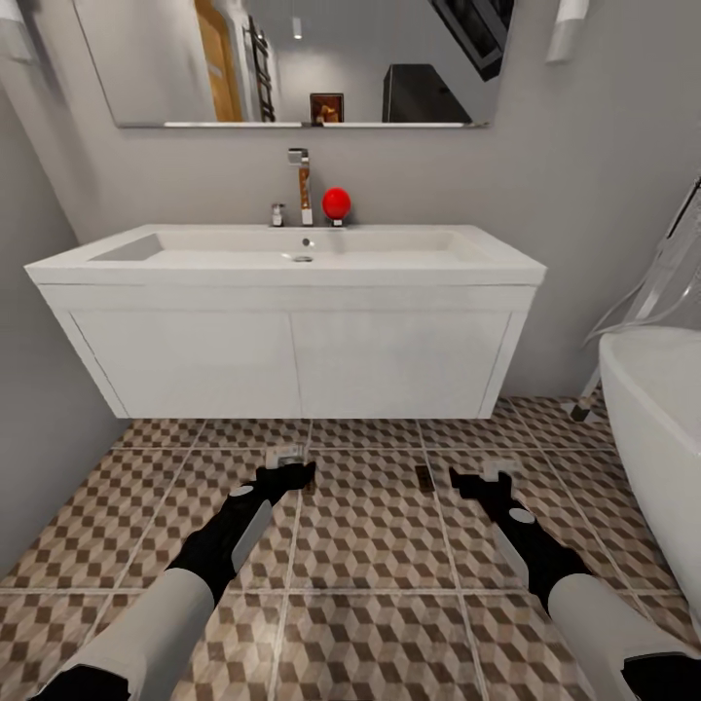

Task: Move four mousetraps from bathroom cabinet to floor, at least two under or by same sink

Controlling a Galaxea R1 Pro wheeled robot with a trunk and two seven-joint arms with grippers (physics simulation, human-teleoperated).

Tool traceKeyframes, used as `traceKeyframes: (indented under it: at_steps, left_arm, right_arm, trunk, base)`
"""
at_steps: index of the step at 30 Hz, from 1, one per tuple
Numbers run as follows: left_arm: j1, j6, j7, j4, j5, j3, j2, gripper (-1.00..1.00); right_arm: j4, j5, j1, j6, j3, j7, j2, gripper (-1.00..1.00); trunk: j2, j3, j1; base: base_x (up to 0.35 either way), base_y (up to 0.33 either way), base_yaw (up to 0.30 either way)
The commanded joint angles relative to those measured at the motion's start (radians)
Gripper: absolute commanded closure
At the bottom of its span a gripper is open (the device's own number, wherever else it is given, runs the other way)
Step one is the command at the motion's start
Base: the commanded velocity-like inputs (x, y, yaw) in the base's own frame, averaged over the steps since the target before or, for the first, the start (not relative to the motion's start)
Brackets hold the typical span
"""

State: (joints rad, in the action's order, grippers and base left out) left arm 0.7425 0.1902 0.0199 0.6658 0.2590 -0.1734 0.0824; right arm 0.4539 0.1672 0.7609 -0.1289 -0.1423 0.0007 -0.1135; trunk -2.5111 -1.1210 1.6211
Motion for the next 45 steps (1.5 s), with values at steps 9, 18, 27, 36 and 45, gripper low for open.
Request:
traceKeyframes:
  at_steps: [9,18,27,36,45]
  left_arm:
    - [0.0,0.0,0.0,0.0,-0.001,0.0,0.0,-1.0]
    - [0.0,0.0,0.0,0.0,-0.001,0.0,0.0,-1.0]
    - [0.0,0.0,0.0,0.0,-0.001,0.0,0.0,-1.0]
    - [0.0,0.0,0.0,0.0,-0.001,0.0,0.0,-1.0]
    - [0.0,0.0,0.0,0.0,-0.002,0.0,0.0,-1.0]
  right_arm:
    - [0.0,0.0,0.0,0.0,0.0,0.0,0.0,-1.0]
    - [0.0,0.0,0.0,0.0,0.0,0.0,0.0,-1.0]
    - [-0.001,0.0,0.0,0.0,0.0,0.0,0.0,-1.0]
    - [0.0,0.0,0.0,0.0,0.0,0.0,0.0,-1.0]
    - [-0.001,0.0,0.0,0.0,0.0,0.0,0.0,-1.0]
  trunk:
    - [0.002,0.035,-0.004]
    - [0.004,0.07,-0.008]
    - [0.006,0.105,-0.012]
    - [0.008,0.139,-0.016]
    - [0.011,0.174,-0.02]
  base:
    - [0.0,0.0,0.0]
    - [0.0,0.0,0.0]
    - [0.0,0.0,0.0]
    - [0.0,0.0,0.0]
    - [0.0,0.0,0.0]
